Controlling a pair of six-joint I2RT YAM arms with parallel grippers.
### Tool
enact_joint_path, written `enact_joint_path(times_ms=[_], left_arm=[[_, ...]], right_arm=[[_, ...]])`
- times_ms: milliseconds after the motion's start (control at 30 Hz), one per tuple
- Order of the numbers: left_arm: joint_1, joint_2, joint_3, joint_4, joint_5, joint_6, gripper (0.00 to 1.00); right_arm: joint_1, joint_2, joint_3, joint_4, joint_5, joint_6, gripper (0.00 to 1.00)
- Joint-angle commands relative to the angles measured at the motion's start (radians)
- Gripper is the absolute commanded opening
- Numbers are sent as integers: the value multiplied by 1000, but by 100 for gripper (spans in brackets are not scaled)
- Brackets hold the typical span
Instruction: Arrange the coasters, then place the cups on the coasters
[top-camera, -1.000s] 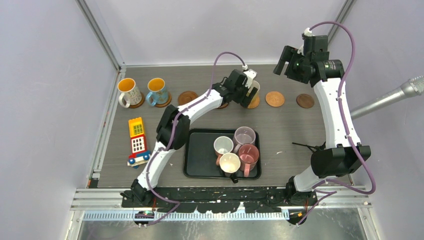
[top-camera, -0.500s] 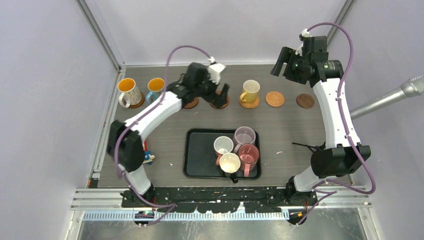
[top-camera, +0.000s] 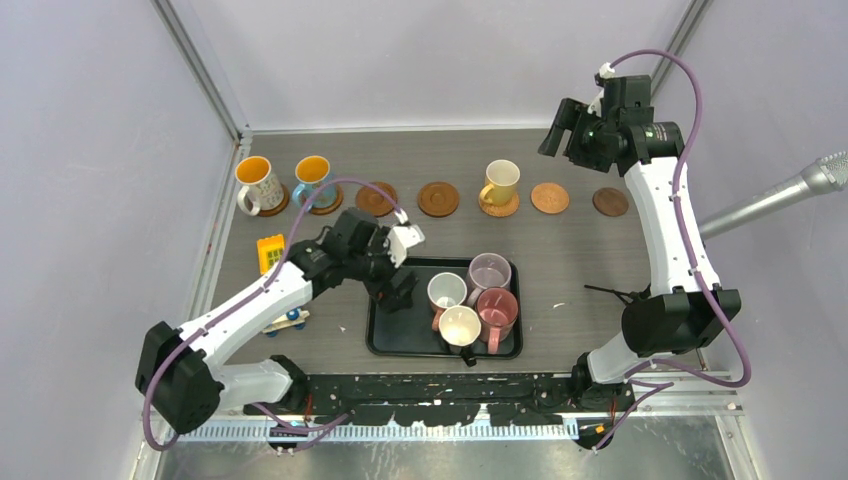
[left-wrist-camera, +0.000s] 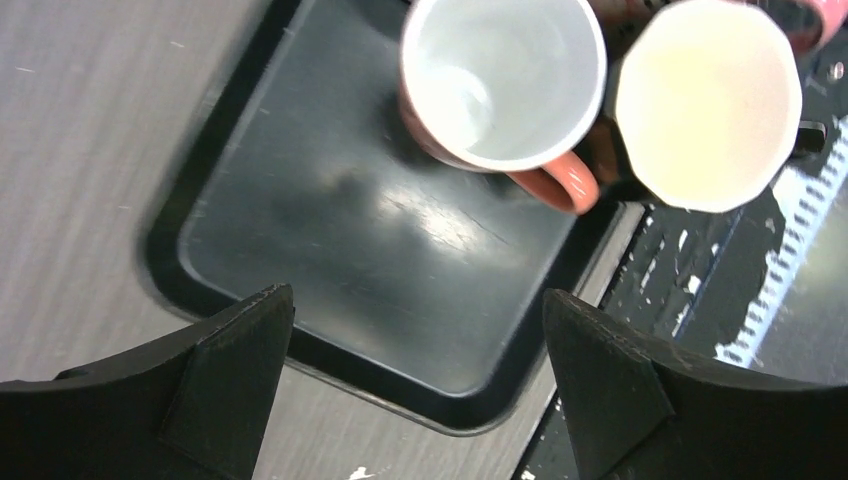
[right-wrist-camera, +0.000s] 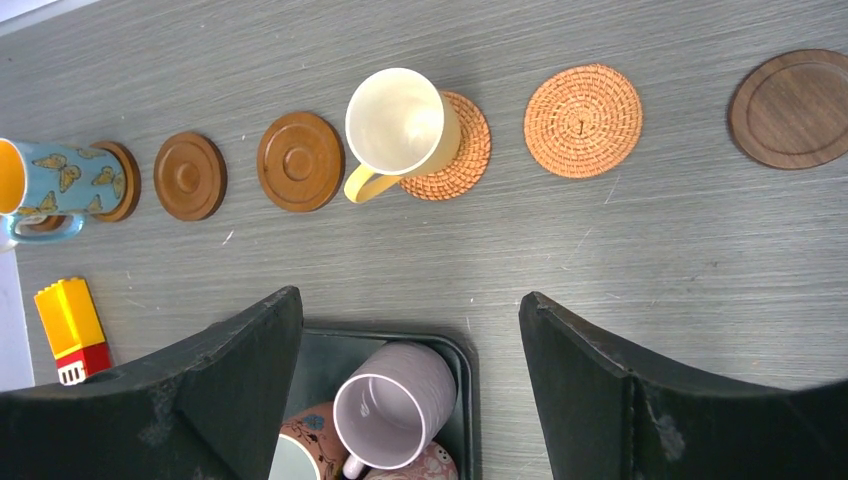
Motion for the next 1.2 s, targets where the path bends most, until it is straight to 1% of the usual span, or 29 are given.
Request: enact_joint_path(times_ms=[0,167,267,467,667,800,867,1167], left_arm=[[-72,-19,-73,38,-21,-41,97],[-112,50,-122,120,-30,-104,96],[-157,78,-129,180,-39,-139,100],[-200,122,-156,309,-62,-171,100],[-217,196,-147,388,-76,-239,100],[-218,215,-150,412,-109,-267,100],[-216,209,-156,419,-156,-279,98],[-155,162,-164,421,-281,-243,80]], right_arm=[[-4,-30,-1,14,-14,6,84],[-4,-43,-19,14,-6,11,84],[-4,-55,-41,13,-2,17,84],[-4,-78,-74,13,11,19,84],[-4,-81,-74,5,14,13,84],[-4,-79,-70,3,14,8,84],[-3,-76,-69,0,13,5,84],[-4,-68,-65,7,0,6,84]])
